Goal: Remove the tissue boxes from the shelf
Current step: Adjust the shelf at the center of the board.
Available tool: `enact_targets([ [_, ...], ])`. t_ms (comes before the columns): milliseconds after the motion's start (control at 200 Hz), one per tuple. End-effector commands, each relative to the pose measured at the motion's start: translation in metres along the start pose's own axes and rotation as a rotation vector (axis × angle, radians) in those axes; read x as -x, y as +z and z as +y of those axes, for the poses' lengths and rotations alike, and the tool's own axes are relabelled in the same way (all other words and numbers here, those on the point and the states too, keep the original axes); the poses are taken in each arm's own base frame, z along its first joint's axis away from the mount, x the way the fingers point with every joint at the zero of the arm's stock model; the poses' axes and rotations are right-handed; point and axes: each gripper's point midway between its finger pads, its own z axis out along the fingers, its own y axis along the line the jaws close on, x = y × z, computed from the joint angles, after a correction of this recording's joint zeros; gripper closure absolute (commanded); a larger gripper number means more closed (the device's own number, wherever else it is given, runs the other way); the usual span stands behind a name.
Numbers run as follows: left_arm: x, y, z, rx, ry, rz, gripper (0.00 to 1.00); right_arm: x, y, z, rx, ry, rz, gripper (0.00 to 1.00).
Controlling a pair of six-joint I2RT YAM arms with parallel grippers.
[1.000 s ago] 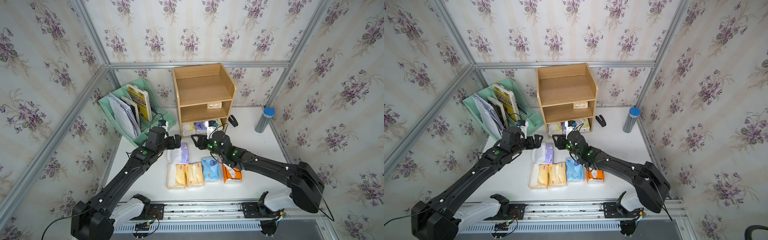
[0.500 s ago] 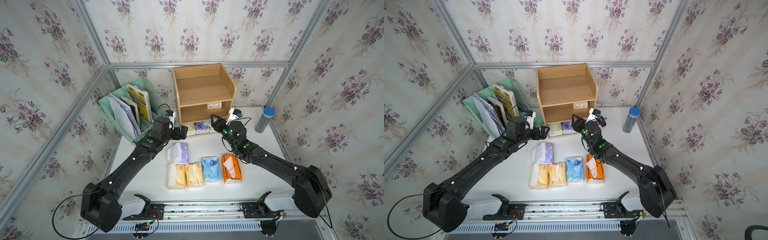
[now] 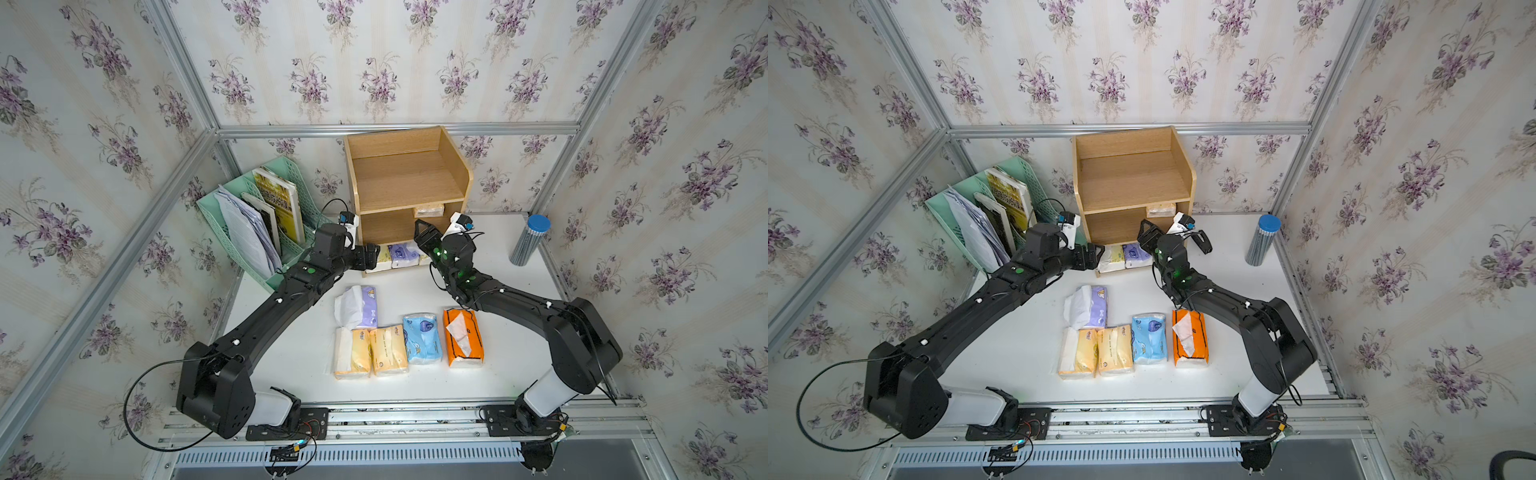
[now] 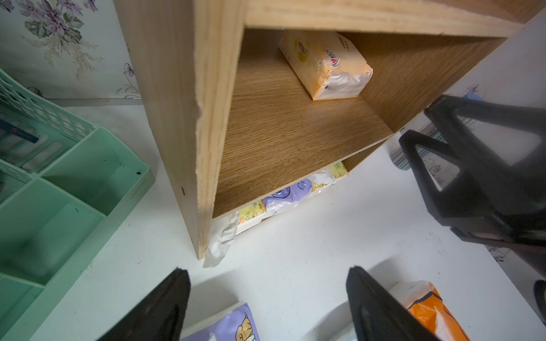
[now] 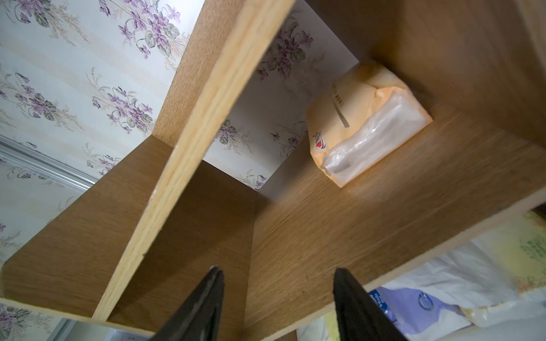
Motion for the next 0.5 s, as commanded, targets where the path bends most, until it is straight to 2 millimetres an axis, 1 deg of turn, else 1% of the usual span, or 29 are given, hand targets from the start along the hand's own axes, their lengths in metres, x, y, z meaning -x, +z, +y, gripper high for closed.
enact_targets([
  [0,0.01,0.001,-0.009,-0.042,0.03,-0.036,0.22,0.008,0.007,0.002,0.01,0.059,-0.059,0.36],
  [135,0.012,0.001,-0.015,-0.069,0.04,-0.04,0.29,0.007,0.019,-0.005,0.008,0.1,-0.083,0.35],
  [335,0.014,-0.001,-0.021,-0.084,0.065,-0.047,0.33,0.008,0.033,-0.004,0.016,0.123,-0.093,0.35],
  [415,0.015,-0.002,-0.021,-0.084,0.069,-0.049,0.33,0.008,0.034,-0.005,0.011,0.121,-0.092,0.35],
  [500,0.016,-0.008,-0.017,-0.056,0.071,-0.057,0.29,0.008,0.03,-0.007,0.008,0.117,-0.091,0.35],
])
